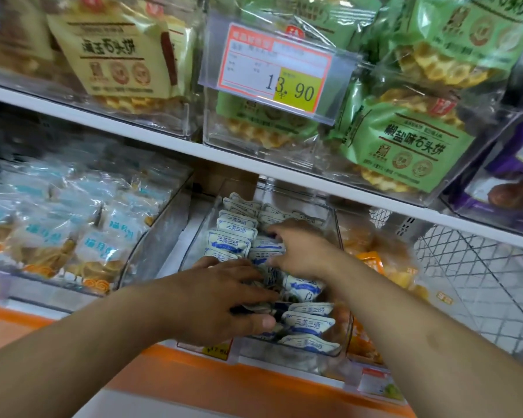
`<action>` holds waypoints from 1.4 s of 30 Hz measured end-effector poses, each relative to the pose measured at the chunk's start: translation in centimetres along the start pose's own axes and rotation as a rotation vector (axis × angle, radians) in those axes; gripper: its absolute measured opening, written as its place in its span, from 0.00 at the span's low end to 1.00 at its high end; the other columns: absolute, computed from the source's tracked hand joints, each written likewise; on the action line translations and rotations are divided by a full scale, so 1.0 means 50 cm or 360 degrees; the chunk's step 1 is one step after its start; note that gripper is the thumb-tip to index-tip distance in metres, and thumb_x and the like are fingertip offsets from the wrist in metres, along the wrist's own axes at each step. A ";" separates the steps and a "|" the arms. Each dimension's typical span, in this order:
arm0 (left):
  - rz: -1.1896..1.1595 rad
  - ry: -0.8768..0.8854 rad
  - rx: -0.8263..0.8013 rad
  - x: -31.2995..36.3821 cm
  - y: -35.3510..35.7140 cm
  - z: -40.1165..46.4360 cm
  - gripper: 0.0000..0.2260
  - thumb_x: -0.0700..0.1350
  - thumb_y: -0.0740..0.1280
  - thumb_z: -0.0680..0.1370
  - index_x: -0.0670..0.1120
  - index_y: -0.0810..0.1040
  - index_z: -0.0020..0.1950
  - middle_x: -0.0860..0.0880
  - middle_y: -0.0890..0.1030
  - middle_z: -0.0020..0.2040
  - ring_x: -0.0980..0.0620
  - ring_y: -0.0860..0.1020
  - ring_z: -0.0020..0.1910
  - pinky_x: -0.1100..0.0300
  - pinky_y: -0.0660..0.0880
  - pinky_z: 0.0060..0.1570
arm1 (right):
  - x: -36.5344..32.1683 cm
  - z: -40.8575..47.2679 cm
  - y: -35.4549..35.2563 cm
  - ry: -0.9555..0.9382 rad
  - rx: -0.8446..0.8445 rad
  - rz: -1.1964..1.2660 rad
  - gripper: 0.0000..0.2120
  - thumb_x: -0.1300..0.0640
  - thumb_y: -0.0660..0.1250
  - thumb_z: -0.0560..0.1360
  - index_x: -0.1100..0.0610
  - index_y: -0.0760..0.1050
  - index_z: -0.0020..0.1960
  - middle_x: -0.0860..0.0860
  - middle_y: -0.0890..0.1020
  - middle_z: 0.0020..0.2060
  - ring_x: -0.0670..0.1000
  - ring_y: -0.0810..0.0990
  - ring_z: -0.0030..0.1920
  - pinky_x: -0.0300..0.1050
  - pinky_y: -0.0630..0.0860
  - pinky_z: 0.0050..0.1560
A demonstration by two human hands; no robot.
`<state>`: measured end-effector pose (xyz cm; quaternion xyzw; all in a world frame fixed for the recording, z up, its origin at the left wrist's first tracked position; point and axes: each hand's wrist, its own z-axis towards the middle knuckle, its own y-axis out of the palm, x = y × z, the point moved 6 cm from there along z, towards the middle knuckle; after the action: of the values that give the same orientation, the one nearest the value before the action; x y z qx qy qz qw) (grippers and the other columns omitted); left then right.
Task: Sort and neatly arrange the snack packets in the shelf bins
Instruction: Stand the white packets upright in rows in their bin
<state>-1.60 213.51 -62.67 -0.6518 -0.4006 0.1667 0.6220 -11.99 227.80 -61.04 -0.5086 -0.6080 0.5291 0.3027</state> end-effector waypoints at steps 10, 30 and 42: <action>-0.0058 0.0000 0.0068 -0.004 0.003 0.000 0.28 0.73 0.47 0.79 0.70 0.54 0.78 0.63 0.55 0.81 0.62 0.45 0.80 0.46 0.51 0.76 | -0.010 0.020 -0.012 0.0070 0.0163 -0.0373 0.22 0.41 0.82 0.67 0.54 0.75 0.36 0.49 0.74 0.31 0.53 0.75 0.35 0.43 0.65 0.29; -0.0012 -0.0067 0.0019 0.000 0.000 0.004 0.31 0.74 0.46 0.78 0.67 0.55 0.79 0.59 0.54 0.82 0.60 0.46 0.81 0.47 0.50 0.77 | 0.036 -0.068 -0.057 -0.0035 0.0349 -0.0287 0.19 0.45 0.71 0.78 0.51 0.72 0.65 0.52 0.80 0.58 0.55 0.80 0.57 0.52 0.79 0.57; 0.0042 -0.0112 -0.0187 0.024 -0.046 -0.023 0.26 0.70 0.51 0.80 0.72 0.53 0.78 0.66 0.57 0.78 0.63 0.55 0.74 0.61 0.51 0.70 | 0.006 -0.040 0.003 -0.0090 -0.0167 0.0125 0.13 0.52 0.63 0.86 0.50 0.82 0.66 0.51 0.86 0.60 0.55 0.84 0.58 0.54 0.82 0.59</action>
<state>-0.78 213.40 -59.97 -0.6860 -0.4227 0.1739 0.5661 -10.24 228.72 -60.72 -0.5321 -0.6228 0.5222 0.2373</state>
